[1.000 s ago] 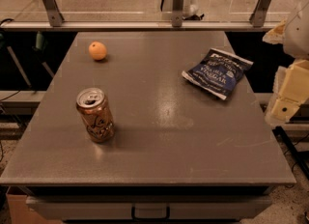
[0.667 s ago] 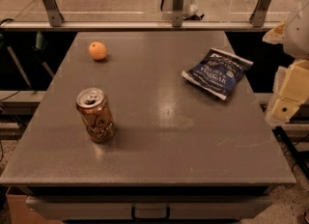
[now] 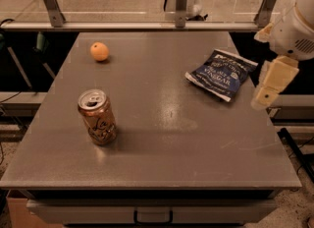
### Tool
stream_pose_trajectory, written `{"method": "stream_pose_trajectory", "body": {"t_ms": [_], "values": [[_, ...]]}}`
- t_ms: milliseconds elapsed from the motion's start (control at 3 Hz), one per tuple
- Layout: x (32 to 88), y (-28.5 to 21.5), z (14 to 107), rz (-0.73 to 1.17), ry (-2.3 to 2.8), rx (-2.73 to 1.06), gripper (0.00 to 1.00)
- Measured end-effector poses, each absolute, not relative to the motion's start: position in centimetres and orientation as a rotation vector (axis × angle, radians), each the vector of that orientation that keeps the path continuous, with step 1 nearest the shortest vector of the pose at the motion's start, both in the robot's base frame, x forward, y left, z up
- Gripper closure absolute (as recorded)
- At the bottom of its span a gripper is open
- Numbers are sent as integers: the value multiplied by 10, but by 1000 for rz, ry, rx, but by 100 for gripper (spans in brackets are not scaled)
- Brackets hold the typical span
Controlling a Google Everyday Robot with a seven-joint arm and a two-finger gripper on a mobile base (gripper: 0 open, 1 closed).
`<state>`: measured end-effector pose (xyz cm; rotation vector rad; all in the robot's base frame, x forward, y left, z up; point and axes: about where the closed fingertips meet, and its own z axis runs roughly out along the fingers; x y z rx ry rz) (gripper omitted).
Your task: Pick blue chip bag
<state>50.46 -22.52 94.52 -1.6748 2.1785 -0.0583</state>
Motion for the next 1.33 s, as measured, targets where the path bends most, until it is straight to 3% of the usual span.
{"method": "stream_pose_trajectory", "body": {"t_ms": [667,1000,1333], "values": [[615,-216,893,68,2141,-1486,0],[644,-212,868,153,2163,-1422,0],[657,-211,843,230,2221,-1358,17]]}}
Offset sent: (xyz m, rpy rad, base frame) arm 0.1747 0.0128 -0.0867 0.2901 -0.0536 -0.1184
